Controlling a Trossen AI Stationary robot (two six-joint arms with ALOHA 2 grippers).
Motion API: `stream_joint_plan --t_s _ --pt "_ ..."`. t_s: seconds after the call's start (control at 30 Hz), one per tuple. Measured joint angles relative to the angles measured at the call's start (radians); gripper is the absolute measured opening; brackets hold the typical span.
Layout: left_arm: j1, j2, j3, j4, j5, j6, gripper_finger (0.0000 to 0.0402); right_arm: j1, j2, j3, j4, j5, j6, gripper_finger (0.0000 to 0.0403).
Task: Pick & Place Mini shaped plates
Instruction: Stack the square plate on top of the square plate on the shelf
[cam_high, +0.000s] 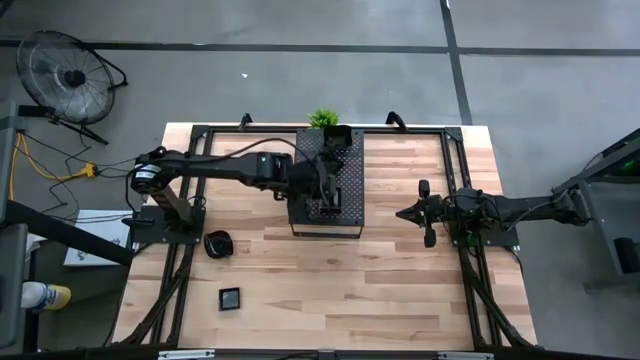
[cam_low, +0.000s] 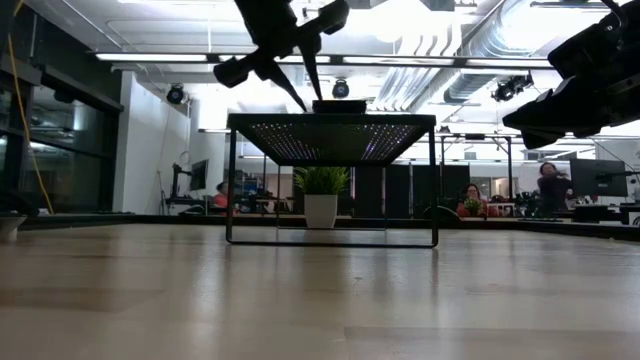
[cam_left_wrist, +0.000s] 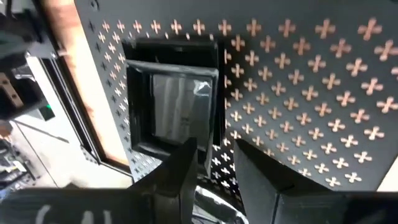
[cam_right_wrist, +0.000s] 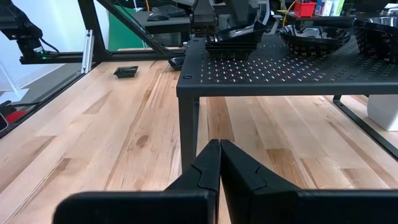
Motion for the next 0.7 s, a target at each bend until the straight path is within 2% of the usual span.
stream_joint_plan --t_s 0.3,0.47,0.7 --pt "-0.012 0.0 0.0 0.01 0.013 0.0 0.0101 0.0 0.0 0.0 0.0 0.0 0.0 0.0005" --pt "-0.012 -0.005 0.0 0.035 -0.087 0.0 0.0101 0.0 0.0 0.0 0.0 0.0 0.0 0.0005" --pt "-0.01 -0.005 0.0 0.068 -0.12 0.0 0.0101 0.0 0.0 0.0 0.0 0.0 0.0 0.0005"
